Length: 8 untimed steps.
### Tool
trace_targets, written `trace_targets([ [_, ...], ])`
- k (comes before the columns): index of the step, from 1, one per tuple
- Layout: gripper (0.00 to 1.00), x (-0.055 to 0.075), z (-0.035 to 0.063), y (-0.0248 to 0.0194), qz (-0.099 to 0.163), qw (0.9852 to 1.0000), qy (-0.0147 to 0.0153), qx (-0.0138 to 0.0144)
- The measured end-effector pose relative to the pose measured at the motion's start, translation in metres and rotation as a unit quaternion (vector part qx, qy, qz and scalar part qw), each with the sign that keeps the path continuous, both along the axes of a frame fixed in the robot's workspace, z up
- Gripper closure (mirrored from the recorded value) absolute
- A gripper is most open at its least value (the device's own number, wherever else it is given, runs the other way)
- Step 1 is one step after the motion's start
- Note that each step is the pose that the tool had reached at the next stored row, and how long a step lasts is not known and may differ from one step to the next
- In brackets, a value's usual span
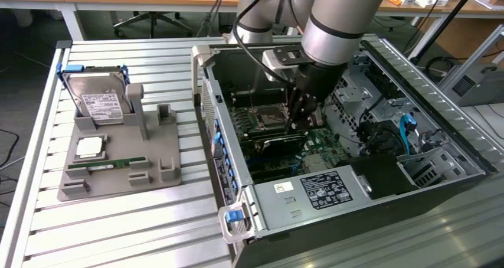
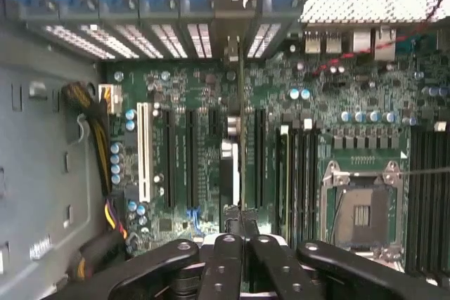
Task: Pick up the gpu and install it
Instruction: 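Insert the gpu into the slot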
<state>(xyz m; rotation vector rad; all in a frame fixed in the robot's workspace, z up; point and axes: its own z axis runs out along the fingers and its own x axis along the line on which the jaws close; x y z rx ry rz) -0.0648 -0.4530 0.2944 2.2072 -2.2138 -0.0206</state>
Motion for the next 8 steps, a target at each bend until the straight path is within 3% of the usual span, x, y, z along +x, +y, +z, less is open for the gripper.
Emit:
trace_targets([
  [4,0.89,0.018,-0.0009,0.0,0.001,1.0,0.0071,0.0],
  [8,0.89,0.019,-0.0009,0.0,0.001,1.0,0.0078,0.0],
])
